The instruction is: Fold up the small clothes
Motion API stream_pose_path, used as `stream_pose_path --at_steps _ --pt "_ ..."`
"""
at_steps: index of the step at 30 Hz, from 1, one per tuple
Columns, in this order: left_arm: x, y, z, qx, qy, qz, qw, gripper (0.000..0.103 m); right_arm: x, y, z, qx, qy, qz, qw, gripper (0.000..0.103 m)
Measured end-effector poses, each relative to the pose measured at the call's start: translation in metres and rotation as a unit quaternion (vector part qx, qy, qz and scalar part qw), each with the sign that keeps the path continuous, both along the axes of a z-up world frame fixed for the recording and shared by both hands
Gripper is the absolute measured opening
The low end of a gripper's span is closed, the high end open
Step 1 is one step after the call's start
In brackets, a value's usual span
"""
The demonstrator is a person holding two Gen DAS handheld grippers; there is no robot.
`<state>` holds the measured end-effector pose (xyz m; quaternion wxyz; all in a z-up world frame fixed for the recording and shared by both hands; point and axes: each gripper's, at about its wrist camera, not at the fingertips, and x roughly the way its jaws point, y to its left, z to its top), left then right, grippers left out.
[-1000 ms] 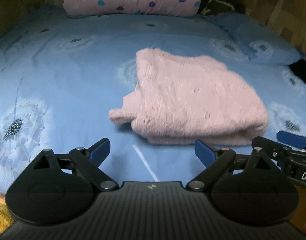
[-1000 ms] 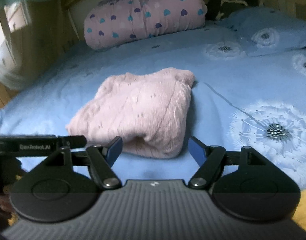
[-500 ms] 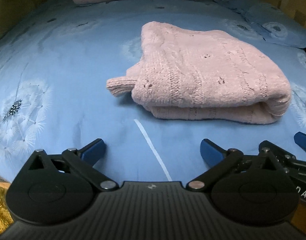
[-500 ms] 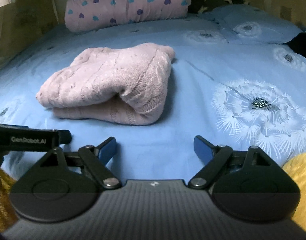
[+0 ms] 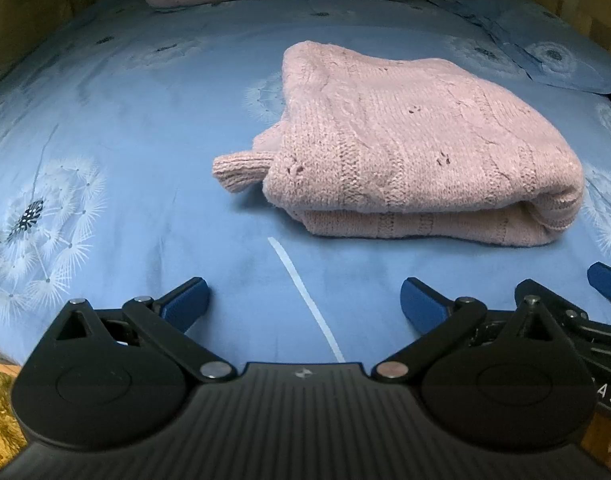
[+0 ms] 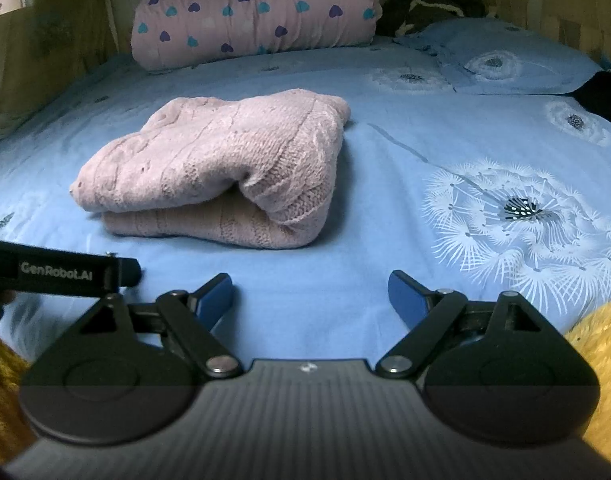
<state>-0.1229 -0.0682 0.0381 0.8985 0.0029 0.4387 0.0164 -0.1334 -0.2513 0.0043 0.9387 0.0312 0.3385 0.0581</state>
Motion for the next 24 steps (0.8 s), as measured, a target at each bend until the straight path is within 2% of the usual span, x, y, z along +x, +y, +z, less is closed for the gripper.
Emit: stream_pose_path --at_steps 15,24 --pt "-0.0017 -0.0066 0.0003 0.018 -0.006 -0.003 0.9998 0.103 0.0001 0.0006 -0.0004 0.001 0.0 -0.001 1.0 0.087" --pt "-0.0023 -0.0049 -0.001 0.017 -0.007 -0.005 0.9998 0.103 0.0003 0.0004 -0.0003 0.001 0.0 -0.001 1.0 0.088"
